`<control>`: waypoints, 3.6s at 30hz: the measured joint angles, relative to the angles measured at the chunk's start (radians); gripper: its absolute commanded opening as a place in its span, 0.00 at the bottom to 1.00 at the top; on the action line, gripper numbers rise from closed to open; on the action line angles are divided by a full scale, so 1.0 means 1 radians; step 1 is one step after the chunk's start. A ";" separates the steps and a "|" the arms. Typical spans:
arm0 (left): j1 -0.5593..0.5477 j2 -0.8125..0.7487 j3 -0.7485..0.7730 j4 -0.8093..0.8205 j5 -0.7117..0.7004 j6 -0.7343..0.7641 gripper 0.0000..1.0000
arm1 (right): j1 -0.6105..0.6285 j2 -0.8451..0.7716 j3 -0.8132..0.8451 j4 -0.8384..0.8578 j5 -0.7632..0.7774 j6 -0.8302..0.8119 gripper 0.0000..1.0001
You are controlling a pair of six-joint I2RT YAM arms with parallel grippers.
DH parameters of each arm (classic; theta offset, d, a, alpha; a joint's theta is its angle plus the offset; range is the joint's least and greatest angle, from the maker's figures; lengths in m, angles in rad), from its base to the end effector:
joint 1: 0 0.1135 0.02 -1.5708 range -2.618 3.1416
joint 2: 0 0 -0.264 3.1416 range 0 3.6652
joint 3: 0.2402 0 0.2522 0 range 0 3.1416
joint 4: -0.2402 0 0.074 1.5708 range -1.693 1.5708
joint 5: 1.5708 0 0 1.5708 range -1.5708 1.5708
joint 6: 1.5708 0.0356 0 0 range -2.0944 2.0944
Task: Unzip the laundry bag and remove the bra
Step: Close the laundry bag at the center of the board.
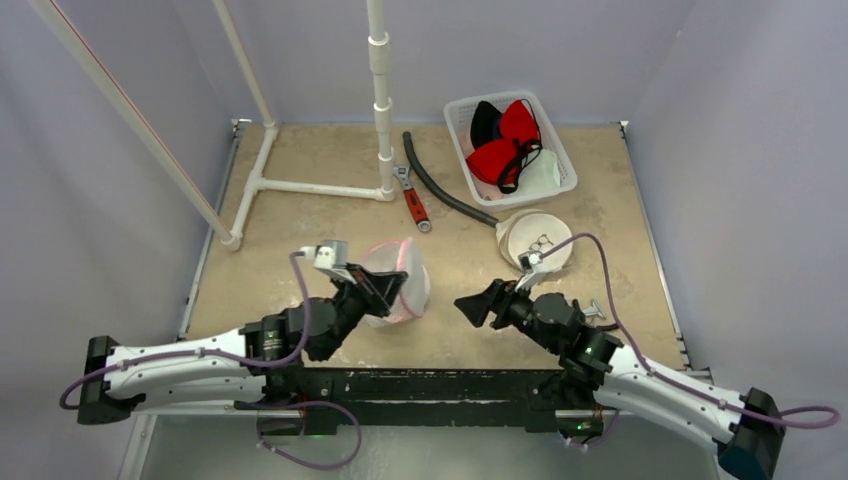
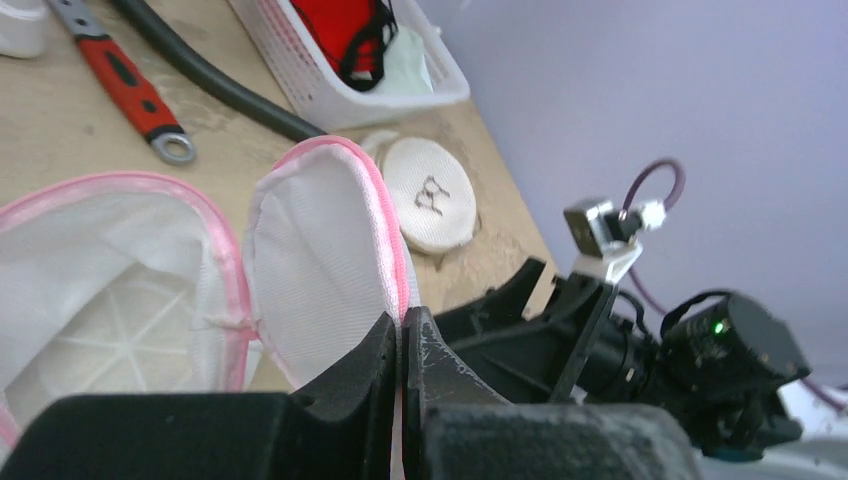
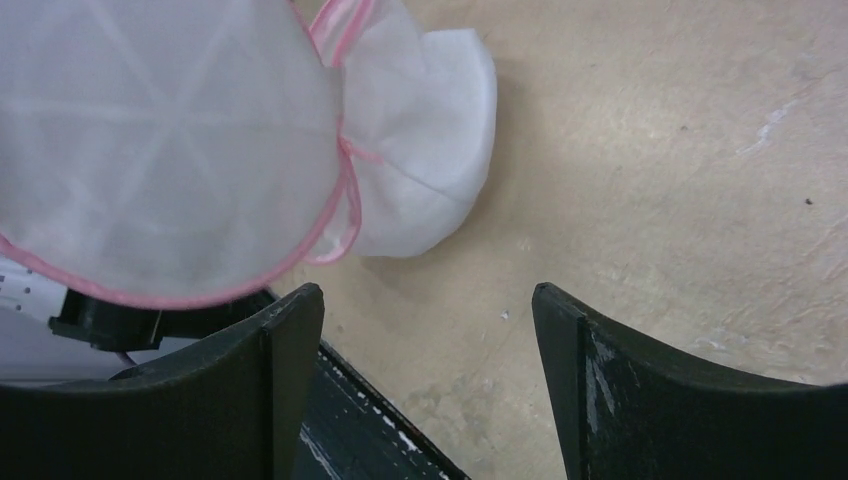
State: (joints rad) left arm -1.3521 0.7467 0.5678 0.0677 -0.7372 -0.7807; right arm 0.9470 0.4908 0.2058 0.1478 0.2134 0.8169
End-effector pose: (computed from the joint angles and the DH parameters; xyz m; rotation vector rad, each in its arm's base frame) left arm 0.0619 -0.1683 0.2971 -0.0823 1.7498 -0.9876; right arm 0.0919 0.1148 0.2118 0.0515 1.8384 1.1072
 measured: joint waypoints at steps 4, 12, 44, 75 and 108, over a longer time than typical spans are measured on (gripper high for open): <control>0.038 -0.168 -0.082 0.013 -0.066 -0.048 0.00 | 0.000 0.105 -0.004 0.105 -0.054 0.000 0.78; 0.047 -0.373 -0.100 -0.126 -0.259 -0.175 0.00 | 0.000 0.283 0.004 0.305 -0.126 0.001 0.74; 0.050 -0.554 -0.230 -0.309 -0.388 -0.212 0.00 | -0.105 1.341 0.781 0.285 -0.293 -0.241 0.39; 0.050 -0.441 -0.398 -0.154 -0.298 -0.260 0.10 | -0.150 0.783 0.180 0.275 -0.166 -0.066 0.43; 0.050 -0.344 0.064 -1.077 -0.430 -0.724 0.65 | 0.043 1.157 0.715 0.055 -0.166 -0.298 0.52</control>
State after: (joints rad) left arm -1.3025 0.4026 0.6323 -1.0088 -1.1671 -1.5051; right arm 0.9901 1.6478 0.9211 0.2024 0.0471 0.5186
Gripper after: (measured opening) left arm 0.649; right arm 0.504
